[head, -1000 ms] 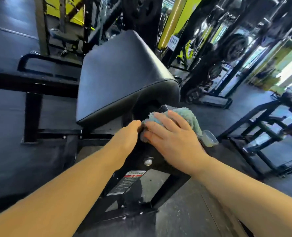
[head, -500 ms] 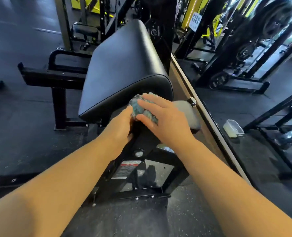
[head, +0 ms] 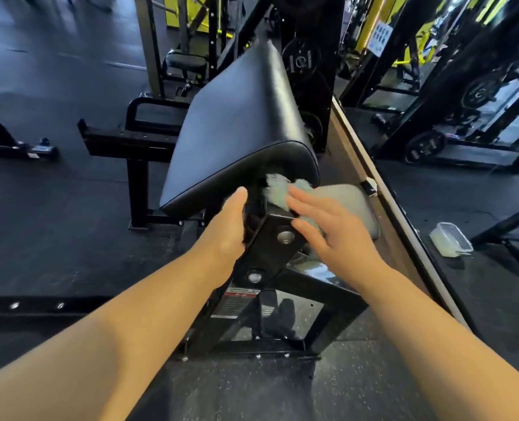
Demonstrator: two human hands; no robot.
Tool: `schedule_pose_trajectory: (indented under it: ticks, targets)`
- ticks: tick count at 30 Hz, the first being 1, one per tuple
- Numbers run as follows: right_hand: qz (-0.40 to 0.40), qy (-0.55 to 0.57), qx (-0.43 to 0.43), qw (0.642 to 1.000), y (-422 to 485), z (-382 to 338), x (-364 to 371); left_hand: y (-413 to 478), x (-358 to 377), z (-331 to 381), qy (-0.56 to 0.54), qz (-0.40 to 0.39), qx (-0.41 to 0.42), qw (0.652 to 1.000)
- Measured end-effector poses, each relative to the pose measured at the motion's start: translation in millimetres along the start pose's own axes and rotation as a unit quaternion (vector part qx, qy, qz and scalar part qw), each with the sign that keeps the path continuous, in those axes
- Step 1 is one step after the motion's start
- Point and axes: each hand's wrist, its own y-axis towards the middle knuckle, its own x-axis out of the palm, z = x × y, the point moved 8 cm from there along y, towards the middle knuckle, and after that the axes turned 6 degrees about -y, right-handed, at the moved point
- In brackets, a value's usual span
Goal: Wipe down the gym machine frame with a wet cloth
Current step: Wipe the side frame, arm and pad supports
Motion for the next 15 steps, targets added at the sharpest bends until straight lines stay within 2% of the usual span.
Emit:
schedule_pose_trajectory:
  ticks: [3, 6, 9, 13, 15]
  targets:
    - [0.016, -0.004, 0.021, 1.0, -17.0, 9.8, -6.8, -3.4, 6.5, 10.5, 0.053, -0.006, 0.049, 0.997]
    - [-0.039, 0.006, 0.033, 0.999, 17.8, -2.8, 5.1, -9.8, 17.8, 16.8, 0.073, -0.015, 0.052, 0.996]
    - [-0.069, -0.017, 0.048, 0.996, 42.9, -7.4, 12.6, -10.4, 12.4, 14.5, 0.072, 0.028, 0.041, 0.996]
    - [-0.065, 0.018, 0.042, 0.997, 4.6, 5.1, -9.0, -11.3, 2.4, 8.7, 0.054, 0.034, 0.016, 0.998]
    - [-0.048, 0.039, 0.087, 0.994, -12.3, 20.5, -38.0, -12.4, -3.5, 9.6, 0.047, 0.037, 0.009, 0.998]
